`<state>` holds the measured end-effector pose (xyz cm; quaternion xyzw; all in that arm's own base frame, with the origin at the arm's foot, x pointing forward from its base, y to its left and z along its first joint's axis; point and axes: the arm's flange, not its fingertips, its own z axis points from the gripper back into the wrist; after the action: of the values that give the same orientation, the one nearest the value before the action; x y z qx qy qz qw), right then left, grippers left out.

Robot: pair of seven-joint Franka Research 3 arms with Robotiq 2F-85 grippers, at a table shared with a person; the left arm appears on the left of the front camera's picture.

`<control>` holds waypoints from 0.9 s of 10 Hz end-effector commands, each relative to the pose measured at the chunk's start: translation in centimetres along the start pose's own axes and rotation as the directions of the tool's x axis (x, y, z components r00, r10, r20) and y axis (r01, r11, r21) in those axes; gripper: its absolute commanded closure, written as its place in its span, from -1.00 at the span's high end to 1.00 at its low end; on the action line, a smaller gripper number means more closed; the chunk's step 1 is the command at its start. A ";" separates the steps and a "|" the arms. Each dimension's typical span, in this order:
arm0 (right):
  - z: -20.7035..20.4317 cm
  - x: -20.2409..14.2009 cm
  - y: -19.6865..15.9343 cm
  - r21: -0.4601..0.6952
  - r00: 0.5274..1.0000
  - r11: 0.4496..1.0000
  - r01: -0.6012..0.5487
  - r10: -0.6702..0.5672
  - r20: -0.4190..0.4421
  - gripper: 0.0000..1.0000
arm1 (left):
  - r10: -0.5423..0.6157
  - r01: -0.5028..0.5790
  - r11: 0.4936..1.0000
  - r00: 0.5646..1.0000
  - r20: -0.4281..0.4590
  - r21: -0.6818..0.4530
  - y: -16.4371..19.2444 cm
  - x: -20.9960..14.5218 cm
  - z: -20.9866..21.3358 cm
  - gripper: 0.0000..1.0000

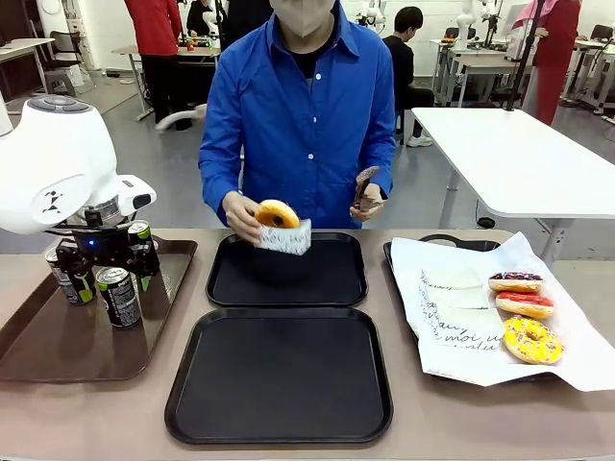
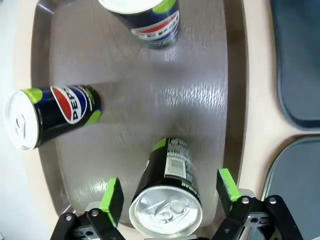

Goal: Set up donuts and drinks on trays.
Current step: Pick up one Pepsi coke and place it on the Flat Tray.

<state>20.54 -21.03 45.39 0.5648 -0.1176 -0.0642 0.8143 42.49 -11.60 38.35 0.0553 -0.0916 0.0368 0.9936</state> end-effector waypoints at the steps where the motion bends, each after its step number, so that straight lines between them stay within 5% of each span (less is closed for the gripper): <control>1: 0.1 0.0 -0.2 0.024 1.000 1.000 -0.019 0.019 0.005 1.00 | 0.051 -0.050 0.999 0.998 0.036 -0.019 -0.5 0.1 -0.7 -0.06; 2: 0.1 0.0 -0.2 0.024 1.000 1.000 -0.019 0.019 0.005 1.00 | 0.050 -0.050 0.999 0.998 0.024 -0.017 -0.4 0.2 -0.9 -0.22; 3: 0.1 0.0 -0.2 0.024 1.000 1.000 -0.019 0.019 0.005 1.00 | 0.054 -0.054 0.998 0.998 0.016 -0.012 -0.4 0.1 -1.0 -1.00; 5: 0.1 0.0 -0.2 0.024 1.000 1.000 -0.019 0.019 0.005 1.00 | 0.059 -0.059 0.998 0.998 0.006 0.003 -0.3 0.1 -1.2 -1.00; 6: 0.1 0.0 -0.2 0.024 1.000 1.000 -0.019 0.019 0.005 1.00 | 0.057 -0.057 0.998 0.998 0.003 0.007 -0.2 0.1 -1.2 -0.63; 8: 0.1 0.0 -0.2 0.024 1.000 1.000 -0.019 0.019 0.005 1.00 | 0.057 -0.057 0.998 0.998 0.002 0.021 0.0 0.1 -1.2 -1.00; 9: 0.1 0.0 -0.2 0.024 1.000 1.000 -0.019 0.019 0.005 1.00 | 0.057 -0.057 0.998 0.998 0.001 0.028 0.0 0.0 -1.3 -1.00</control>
<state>20.54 -21.03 45.39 0.5648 -0.1176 -0.0641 0.8143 42.84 -11.55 37.77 0.0496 -0.0957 0.0480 0.9930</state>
